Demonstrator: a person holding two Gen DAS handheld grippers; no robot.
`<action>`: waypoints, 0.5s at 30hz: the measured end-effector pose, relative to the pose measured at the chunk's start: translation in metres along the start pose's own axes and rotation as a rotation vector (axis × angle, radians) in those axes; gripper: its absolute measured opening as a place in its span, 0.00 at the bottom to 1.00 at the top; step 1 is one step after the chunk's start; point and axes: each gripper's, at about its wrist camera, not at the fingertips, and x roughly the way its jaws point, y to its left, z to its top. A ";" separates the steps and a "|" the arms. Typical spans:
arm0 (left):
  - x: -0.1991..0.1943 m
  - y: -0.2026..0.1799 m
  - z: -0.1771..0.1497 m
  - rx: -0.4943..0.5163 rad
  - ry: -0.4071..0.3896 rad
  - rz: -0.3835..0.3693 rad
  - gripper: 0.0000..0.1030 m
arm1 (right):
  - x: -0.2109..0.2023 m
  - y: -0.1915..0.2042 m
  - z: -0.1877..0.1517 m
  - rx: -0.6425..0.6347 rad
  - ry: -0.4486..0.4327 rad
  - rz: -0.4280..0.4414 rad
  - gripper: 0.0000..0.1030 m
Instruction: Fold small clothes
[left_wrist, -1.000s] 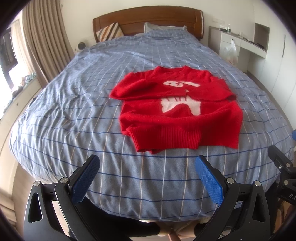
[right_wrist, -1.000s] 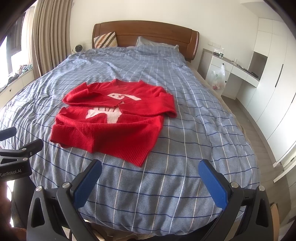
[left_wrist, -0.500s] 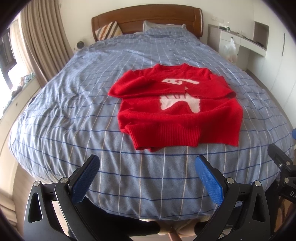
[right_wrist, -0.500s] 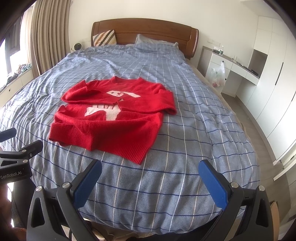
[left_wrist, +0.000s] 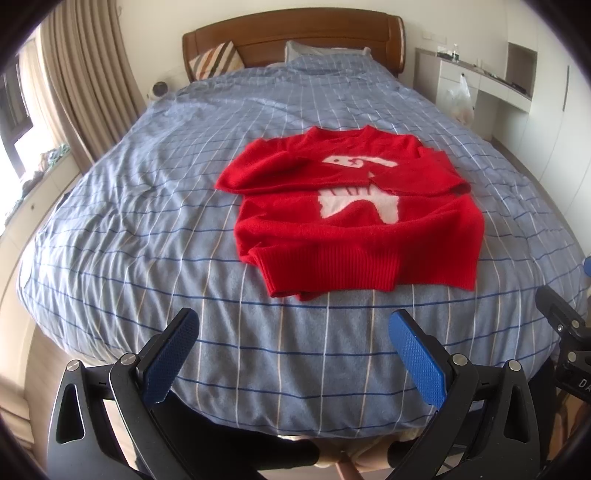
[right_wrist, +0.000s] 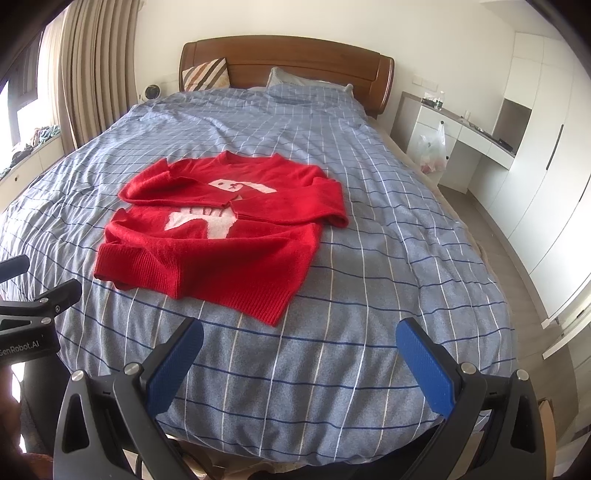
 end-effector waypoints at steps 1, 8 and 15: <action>0.000 0.000 0.000 -0.001 0.000 -0.001 1.00 | 0.000 -0.001 0.000 0.000 0.002 0.000 1.00; 0.012 0.012 0.000 0.006 0.017 -0.038 1.00 | -0.001 -0.005 -0.002 0.000 -0.014 0.025 1.00; 0.082 0.099 -0.009 -0.251 0.098 -0.161 0.99 | 0.051 -0.048 -0.024 0.093 -0.010 0.244 1.00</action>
